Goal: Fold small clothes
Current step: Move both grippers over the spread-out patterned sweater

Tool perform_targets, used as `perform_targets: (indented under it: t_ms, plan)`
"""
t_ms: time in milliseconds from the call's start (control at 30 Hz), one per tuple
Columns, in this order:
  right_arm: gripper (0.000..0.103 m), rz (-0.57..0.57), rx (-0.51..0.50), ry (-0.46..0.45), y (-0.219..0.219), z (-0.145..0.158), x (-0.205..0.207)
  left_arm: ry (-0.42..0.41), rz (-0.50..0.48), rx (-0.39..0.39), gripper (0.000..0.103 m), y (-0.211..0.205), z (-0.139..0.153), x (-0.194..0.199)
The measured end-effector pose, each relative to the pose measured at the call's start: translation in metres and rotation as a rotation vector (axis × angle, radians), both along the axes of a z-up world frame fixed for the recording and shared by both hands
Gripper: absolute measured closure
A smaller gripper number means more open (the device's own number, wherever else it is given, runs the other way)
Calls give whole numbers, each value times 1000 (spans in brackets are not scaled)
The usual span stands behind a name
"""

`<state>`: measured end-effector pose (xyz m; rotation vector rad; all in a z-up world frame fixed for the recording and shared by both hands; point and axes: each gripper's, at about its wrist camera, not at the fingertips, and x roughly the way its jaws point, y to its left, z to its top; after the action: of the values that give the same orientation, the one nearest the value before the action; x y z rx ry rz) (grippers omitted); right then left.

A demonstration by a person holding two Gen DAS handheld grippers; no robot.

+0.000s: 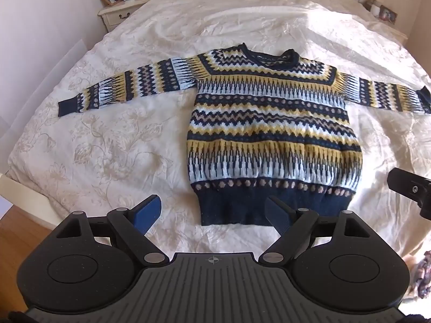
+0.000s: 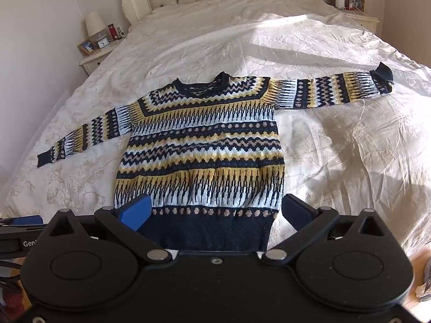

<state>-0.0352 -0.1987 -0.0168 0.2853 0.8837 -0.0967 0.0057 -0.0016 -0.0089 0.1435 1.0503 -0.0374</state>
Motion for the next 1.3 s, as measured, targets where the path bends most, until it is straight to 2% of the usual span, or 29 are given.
perform_targets:
  t_ms: [267,700,1067,1133,1267,1300]
  plan:
    - [1,-15,11,22,4,0,2,-3,-31,4,19,2,0,2]
    - [1,-10,39,31,7,-6,7,6,-8,-2,19,9,-2,5]
    - [1,1,88,30,-4,-24,32,17,18,0,20,13,-14,32]
    - [1,-1,98,36,-10,-29,42,22,30,-9,26,12,-17,41]
    - [1,-15,100,40,-31,-40,62,51,34,-35,29,8,-28,63]
    - [1,-15,97,42,-37,-43,68,59,41,-38,34,7,-31,69]
